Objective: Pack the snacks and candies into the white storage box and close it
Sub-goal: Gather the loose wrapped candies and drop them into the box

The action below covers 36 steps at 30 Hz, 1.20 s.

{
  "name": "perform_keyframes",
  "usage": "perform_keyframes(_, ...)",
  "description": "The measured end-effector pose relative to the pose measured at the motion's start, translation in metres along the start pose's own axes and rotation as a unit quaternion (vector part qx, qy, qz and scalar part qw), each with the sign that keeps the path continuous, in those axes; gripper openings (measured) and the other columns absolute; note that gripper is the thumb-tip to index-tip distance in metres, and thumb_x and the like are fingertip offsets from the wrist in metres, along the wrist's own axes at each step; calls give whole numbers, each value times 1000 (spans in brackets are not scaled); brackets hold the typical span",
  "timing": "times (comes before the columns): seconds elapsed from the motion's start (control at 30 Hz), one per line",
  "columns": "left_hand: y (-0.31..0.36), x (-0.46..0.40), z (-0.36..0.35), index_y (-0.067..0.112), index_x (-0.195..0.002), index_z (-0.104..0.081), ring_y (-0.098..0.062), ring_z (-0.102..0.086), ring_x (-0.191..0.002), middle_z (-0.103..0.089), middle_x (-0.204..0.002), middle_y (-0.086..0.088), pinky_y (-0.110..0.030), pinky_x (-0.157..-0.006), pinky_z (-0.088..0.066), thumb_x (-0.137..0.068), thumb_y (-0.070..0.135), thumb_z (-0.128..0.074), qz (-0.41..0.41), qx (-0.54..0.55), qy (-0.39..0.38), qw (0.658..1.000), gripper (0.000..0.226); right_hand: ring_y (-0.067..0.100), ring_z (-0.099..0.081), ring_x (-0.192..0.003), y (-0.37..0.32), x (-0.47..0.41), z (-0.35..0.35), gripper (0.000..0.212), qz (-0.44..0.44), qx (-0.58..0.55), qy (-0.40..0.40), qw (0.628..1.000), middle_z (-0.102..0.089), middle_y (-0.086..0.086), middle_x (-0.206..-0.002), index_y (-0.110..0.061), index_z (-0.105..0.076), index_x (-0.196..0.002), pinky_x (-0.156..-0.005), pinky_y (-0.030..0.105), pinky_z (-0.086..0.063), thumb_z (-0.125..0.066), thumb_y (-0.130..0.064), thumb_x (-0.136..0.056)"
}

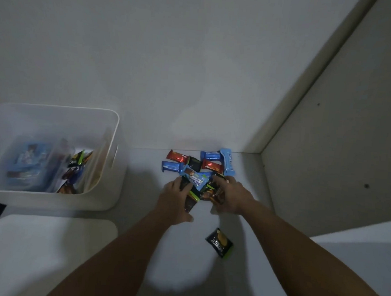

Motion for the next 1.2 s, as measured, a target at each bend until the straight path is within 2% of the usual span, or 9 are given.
perform_keyframes(0.1,1,-3,-13,28,-150,-10,-37,-8,-142,1,-158,-12,-52,-109,-32,-61,58,-78,36,-65,-44,996,116,36,-35,-130,-3,-9,-7,117,9,35,1,999,-15,12,-154,-45,-1,-149,-99,47,-44,-78,-61,-63)
perform_keyframes(0.17,2,-5,-17,29,-150,-10,-38,-7,-142,4,-158,-12,-52,-108,-32,-65,56,-76,53,-86,-56,993,111,37,-33,-131,-4,-14,-10,113,1,39,3,999,-10,11,-156,-44,-2,-149,-101,48,-42,-74,-67,-65)
perform_keyframes(0.23,2,-7,-16,30,-149,-17,-35,-17,-139,-3,-157,-11,-48,-104,-37,-70,50,-75,57,-95,-40,993,100,36,-35,-128,-5,-19,-13,102,-5,44,15,999,-16,12,-153,-42,-11,-149,-99,48,-44,-72,-63,-70)
perform_keyframes(0.37,-2,-6,-14,26,-139,-38,-27,-30,-130,-29,-146,-7,-39,-97,-47,-81,31,-68,59,-56,4,997,65,30,-46,-114,-7,-19,-15,64,-3,-3,70,998,-41,11,-134,-35,-35,-140,-89,41,-50,-64,-39,-84)
perform_keyframes(0.53,-3,-4,-17,16,-126,-54,-22,-41,-122,-45,-133,-6,-29,-95,-46,-86,14,-61,45,15,46,998,41,27,-47,-110,-5,-11,-14,39,-8,-32,101,994,-48,9,-125,-25,-52,-128,-88,36,-46,-60,-30,-90)
perform_keyframes(0.7,-4,4,-1,6,-101,-68,-25,-58,-95,-60,-105,-12,-27,-78,-47,-85,9,-60,36,47,76,995,18,22,-53,-97,1,2,-2,20,-6,-76,128,989,-52,8,-111,-16,-65,-102,-74,24,-36,-69,-23,-84)
perform_keyframes(0.8,-7,9,11,1,-82,-71,-36,-63,-75,-64,-85,-19,-27,-66,-46,-73,-1,-69,14,94,117,989,9,19,-53,-91,-3,11,13,19,-3,-97,145,985,-55,6,-107,-15,-68,-95,-73,24,-40,-74,-22,-78)
perform_keyframes(0.97,-9,20,61,15,-91,-71,-26,-60,-96,-62,-106,-6,-26,-79,-45,-78,12,-67,25,116,140,983,14,27,-57,-90,-34,25,58,30,35,-126,195,972,-58,11,-102,-13,-71,-98,-69,23,-37,-79,-15,-69)
perform_keyframes(1.2,-29,52,165,11,-85,-75,-35,-62,-88,-64,-96,-14,-26,-73,-42,-73,3,-66,-8,100,240,966,17,24,-60,-90,-115,39,127,32,131,-147,260,945,-61,10,-102,-11,-71,-102,-78,24,-44,-78,-11,-70)
Point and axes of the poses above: each hand's wrist, its own x-axis away from the middle knuckle, its own z-axis out of the back of the hand, y = z × x, the point moved 3 cm from there along -x, towards the middle knuckle
